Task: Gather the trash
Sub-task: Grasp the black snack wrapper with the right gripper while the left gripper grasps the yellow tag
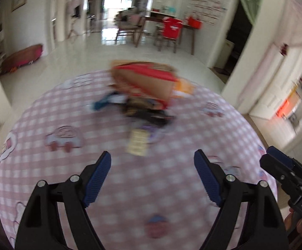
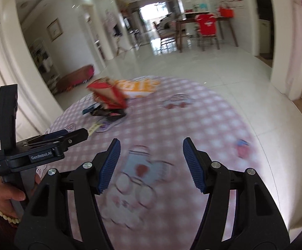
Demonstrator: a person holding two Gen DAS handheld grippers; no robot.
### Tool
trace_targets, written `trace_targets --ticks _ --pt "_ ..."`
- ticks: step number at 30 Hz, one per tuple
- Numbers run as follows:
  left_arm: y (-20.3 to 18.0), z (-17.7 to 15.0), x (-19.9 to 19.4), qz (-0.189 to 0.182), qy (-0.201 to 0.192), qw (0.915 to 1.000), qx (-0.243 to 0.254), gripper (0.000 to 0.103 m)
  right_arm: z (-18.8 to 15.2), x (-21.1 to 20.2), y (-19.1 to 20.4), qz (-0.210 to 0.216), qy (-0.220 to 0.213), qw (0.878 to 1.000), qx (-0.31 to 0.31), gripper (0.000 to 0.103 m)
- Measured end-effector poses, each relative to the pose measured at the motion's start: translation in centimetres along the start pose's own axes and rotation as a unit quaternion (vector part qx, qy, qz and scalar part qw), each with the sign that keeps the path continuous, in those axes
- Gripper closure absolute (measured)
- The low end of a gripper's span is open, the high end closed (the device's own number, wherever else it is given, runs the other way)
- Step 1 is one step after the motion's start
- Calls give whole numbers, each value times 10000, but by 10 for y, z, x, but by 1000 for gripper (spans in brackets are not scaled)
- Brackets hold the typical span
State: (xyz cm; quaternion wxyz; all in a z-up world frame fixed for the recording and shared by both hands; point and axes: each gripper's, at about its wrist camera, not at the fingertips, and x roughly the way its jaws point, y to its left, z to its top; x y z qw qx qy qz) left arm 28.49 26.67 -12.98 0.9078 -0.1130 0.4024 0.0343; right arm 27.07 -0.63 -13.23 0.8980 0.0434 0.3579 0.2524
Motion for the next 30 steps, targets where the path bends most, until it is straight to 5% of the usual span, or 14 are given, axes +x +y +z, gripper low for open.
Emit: trace_targets --ticks 6,15,24,30 --pt "45 7 4 190 -35 9994 -288 23 16 62 45 202 309 9982 -468 41" --pt "59 7 13 66 90 9996 -254 23 36 136 73 244 654 9950 -709 42" --pt "35 10 26 -242 243 9994 83 23 41 145 72 306 762 9919 -971 81" --pt "14 15 41 -540 382 9975 230 25 31 116 49 180 603 9952 -745 84"
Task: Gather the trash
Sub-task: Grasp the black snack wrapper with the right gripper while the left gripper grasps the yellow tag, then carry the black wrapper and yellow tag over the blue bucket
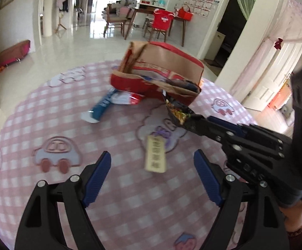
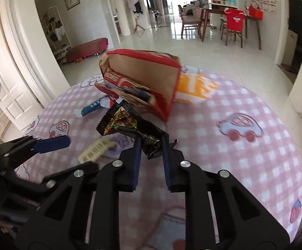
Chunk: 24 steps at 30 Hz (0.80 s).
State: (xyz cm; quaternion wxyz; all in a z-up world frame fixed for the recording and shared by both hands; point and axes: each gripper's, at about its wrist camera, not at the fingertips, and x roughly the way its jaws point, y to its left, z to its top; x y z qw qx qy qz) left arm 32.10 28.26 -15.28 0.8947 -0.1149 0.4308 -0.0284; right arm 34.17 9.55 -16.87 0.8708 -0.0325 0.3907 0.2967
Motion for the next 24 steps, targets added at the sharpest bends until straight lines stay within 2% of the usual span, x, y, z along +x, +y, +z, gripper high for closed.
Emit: trace_targets --ticks 2,5,6,7,11,16,24 --pt "-5 0 8 -36 104 9999 43 37 -5 -8 -8 -20 -17 10000 96 84" --pt "-12 1 15 262 106 9993 251 52 -9 -17 -15 -11 -74 9998 205 84" --pt "-15 1 16 389 109 9986 336 65 -11 -20 -19 -7 -91 9997 247 84" --pt "-17 1 18 483 127 9979 408 85 -12 -24 -24 0 -108 9996 277 84" --pt "-26 1 17 353 152 9984 419 85 -18 -37 -32 8 -183 9992 350 84" --pt "-46 -8 0 237 -35 9989 409 85 -29 -61 -34 28 -330 9984 452 84" --pt "-101 -13 -40 -87 -379 9970 663 85 -50 -129 -56 -16 -757 9945 730 84"
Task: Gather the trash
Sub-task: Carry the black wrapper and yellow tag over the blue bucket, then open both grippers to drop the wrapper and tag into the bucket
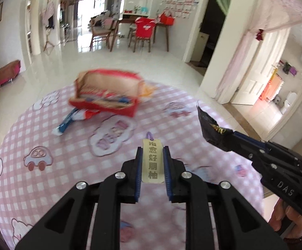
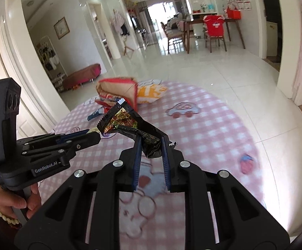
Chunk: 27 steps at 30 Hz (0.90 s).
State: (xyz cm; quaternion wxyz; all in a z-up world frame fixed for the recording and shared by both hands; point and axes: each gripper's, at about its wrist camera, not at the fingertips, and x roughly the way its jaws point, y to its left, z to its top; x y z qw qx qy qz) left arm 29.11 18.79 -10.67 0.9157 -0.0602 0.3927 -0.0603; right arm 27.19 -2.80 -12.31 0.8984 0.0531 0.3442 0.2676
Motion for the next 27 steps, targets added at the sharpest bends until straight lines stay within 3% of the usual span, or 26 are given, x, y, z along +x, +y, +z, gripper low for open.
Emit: trace_targets --ticks 6,14,22,27 --pt "-68 3 -9 -344 -105 9986 384 85 -15 -62 -43 -240 -370 9984 347 84" --pt "-182 -2 10 -958 94 9897 1056 85 -49 -134 -123 -801 -739 9884 1054 84" --pt "-262 -15 49 -1407 457 9776 1495 85 -89 -168 -191 -1252 -797 9734 1743 84" --pt "-289 -23 73 -1466 680 9731 1644 85 -101 -171 -214 -1202 -875 9679 2028 80"
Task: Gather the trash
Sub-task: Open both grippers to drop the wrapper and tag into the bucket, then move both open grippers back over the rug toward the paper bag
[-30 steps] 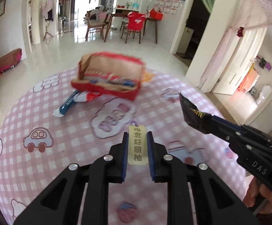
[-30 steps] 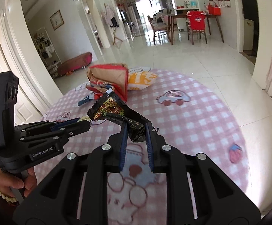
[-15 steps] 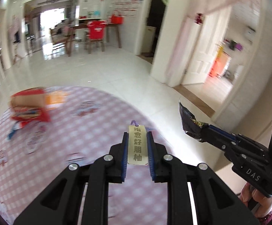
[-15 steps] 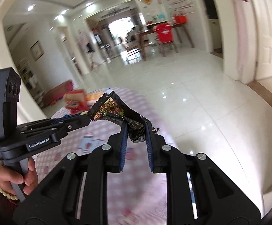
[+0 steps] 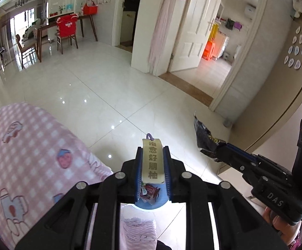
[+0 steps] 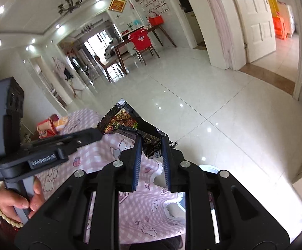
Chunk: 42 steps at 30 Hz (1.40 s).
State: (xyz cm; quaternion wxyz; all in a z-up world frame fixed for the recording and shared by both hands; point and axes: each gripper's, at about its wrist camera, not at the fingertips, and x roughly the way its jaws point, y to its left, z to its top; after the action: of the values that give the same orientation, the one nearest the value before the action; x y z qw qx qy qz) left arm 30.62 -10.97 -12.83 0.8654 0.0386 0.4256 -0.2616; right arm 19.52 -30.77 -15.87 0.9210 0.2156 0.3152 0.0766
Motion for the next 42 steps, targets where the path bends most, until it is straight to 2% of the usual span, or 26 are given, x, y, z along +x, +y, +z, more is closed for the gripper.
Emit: trace_targets --ticks 2,3,11,19,21,24,29,34,35,36,37,38,40,42 --pt "-3 0 7 41 49 10000 1 85 1 9 -7 -88 39 9999 125 50" --pt "-4 1 8 44 74 10000 -3 85 1 11 -13 -146 28 9997 174 39" --pt "-11 0 24 126 242 9996 12 85 -7 11 -29 -254 84 9995 194 39" --pt "-26 2 35 59 307 9994 130 85 -5 3 -19 -236 2 9995 192 39" --pt "-30 3 37 46 327 9993 151 85 -5 0 -19 -288 -73 9994 201 39" --pt "-31 5 41 0 363 9992 152 85 -4 -10 -22 -584 -341 9975 202 39" --pt "-33 8 53 -94 440 9989 148 84 -3 -15 -29 -676 -499 9960 319 39" --pt "-36 11 63 -134 467 9987 146 84 -5 -25 -36 -885 -837 9914 475 39" --pt "-39 12 65 -173 462 9987 156 82 -5 -27 -37 -936 -885 9905 484 39" --pt "-35 10 65 -199 468 9986 145 64 -5 -27 -39 -953 -900 9901 494 39" --pt "-35 12 66 -196 479 9986 121 31 -5 -28 -41 -966 -931 9895 533 39" --pt "-35 12 66 -139 441 9989 85 20 -5 -29 -43 -967 -932 9894 558 39" --pt "-36 11 61 -88 306 9994 112 18 -5 -26 -46 -1000 -846 9896 602 39" --pt "-38 9 62 -22 373 9992 134 18 -7 -25 -47 -1005 -823 9896 626 39"
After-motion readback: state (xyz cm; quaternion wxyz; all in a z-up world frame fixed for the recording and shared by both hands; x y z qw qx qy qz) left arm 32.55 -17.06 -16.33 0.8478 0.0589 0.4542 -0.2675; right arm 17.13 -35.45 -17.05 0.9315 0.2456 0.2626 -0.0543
